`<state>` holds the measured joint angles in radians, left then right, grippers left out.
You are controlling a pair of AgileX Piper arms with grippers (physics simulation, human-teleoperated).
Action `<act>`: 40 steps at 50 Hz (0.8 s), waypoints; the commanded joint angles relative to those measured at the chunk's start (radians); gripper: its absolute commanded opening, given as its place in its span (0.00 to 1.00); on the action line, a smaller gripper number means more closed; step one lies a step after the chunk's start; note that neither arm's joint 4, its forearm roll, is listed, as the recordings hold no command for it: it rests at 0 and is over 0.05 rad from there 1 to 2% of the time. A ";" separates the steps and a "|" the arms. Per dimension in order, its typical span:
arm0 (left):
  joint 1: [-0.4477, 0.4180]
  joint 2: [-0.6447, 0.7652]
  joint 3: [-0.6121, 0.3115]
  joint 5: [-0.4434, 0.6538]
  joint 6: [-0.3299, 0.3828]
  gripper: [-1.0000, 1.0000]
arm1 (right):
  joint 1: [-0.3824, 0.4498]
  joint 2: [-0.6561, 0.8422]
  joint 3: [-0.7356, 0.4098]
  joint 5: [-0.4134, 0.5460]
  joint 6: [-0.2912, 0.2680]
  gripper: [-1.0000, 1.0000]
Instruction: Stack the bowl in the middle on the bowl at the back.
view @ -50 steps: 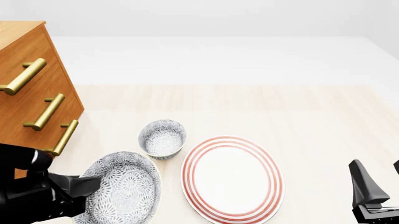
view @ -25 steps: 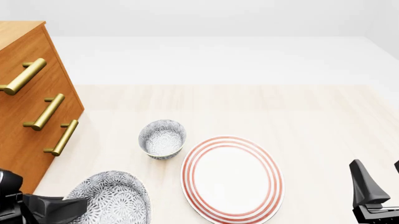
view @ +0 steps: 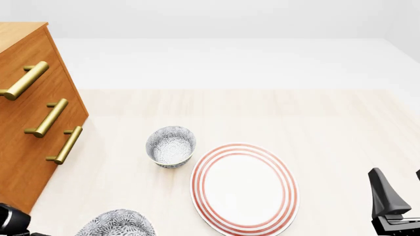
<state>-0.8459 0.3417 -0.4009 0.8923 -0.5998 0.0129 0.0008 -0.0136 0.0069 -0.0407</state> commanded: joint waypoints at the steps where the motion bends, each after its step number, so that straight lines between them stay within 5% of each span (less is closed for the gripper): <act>1: -0.046 -0.017 0.064 -0.028 -0.045 0.00 | 0.001 0.000 -0.001 0.000 -0.002 1.00; 19: -0.083 0.025 0.140 -0.118 -0.075 0.00 | 0.000 0.000 -0.001 0.000 -0.001 1.00; 27: -0.132 0.149 0.198 -0.290 -0.099 0.00 | 0.000 0.000 0.000 -0.001 0.000 1.00; 40: -0.151 0.211 0.228 -0.365 -0.107 0.00 | 0.001 0.000 0.000 0.000 0.001 1.00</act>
<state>-0.9765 0.5020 -0.1996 0.5998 -0.7002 0.0134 0.0007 -0.0136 0.0063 -0.0405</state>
